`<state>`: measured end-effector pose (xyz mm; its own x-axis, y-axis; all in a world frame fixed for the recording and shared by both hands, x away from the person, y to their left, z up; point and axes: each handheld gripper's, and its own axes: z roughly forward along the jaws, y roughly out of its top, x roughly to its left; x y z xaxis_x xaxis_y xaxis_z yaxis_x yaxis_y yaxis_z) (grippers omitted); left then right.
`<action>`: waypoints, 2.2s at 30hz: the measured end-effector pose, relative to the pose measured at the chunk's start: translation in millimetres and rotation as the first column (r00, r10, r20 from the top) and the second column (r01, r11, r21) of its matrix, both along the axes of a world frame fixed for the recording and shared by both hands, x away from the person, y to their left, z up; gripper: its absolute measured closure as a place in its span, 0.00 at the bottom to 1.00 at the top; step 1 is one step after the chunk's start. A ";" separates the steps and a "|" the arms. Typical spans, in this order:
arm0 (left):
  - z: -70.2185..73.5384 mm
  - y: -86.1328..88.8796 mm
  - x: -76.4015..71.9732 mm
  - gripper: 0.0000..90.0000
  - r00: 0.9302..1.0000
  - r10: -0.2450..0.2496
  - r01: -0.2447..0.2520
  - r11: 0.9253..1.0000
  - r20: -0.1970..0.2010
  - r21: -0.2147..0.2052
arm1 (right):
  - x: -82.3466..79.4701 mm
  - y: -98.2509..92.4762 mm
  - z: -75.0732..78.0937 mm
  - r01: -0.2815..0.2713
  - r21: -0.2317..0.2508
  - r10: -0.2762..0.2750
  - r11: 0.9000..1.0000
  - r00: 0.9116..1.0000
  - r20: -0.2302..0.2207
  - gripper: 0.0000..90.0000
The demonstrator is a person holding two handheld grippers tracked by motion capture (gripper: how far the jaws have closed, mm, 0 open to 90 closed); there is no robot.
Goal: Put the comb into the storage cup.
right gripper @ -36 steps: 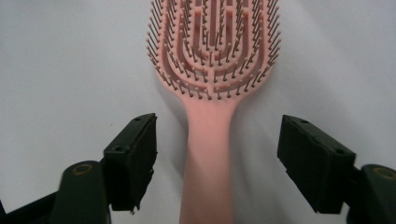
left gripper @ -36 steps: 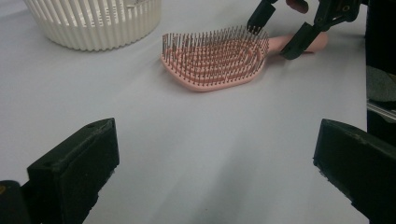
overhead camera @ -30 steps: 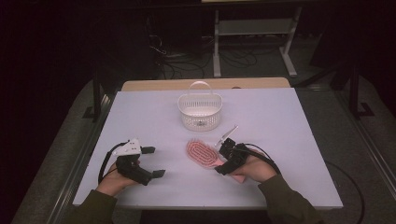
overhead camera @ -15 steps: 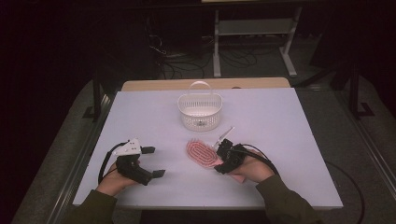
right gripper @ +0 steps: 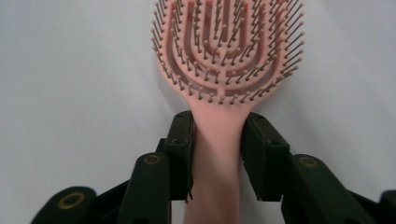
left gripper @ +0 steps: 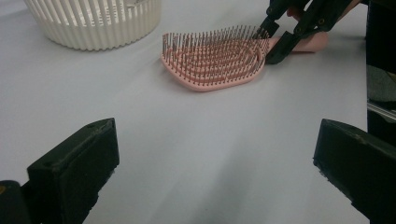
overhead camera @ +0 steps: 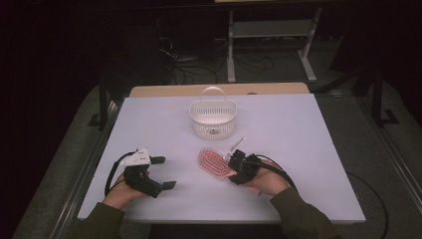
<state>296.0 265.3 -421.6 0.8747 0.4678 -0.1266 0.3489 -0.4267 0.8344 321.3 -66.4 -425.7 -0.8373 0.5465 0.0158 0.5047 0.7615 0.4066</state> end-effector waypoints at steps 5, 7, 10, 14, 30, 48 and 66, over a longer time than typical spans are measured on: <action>0.1 -0.3 -0.3 0.00 1.000 0.000 0.000 1.000 0.001 0.000 | -0.3 1.3 0.2 0.003 -0.012 -0.003 1.000 1.000 0.002 0.73; 0.1 -0.5 -0.3 0.00 1.000 0.000 0.000 1.000 0.001 0.000 | -0.2 1.1 0.2 0.001 -0.012 -0.001 1.000 1.000 0.002 0.74; 0.1 -0.4 -0.3 0.00 1.000 0.000 0.000 1.000 0.001 0.000 | -0.2 1.2 0.3 0.008 -0.011 -0.008 1.000 1.000 -0.001 0.75; 0.1 -0.5 -0.3 0.00 1.000 -0.001 0.001 1.000 0.001 0.000 | -0.1 0.9 0.1 0.008 -0.009 -0.008 1.000 1.000 0.000 0.76; 0.1 0.6 0.0 0.00 1.000 0.002 -0.002 1.000 0.000 -0.002 | -0.2 -2.6 -0.2 -0.017 0.016 0.017 1.000 1.000 0.008 0.76; -0.1 0.7 0.1 0.00 1.000 0.006 -0.006 1.000 0.000 -0.003 | 3.2 -24.2 9.2 0.012 0.147 -0.015 0.989 1.000 0.024 0.76; -0.5 0.1 0.6 0.00 1.000 0.000 0.000 1.000 -0.004 -0.001 | 2.5 -43.9 22.0 0.009 0.326 -0.045 0.945 0.994 0.102 0.76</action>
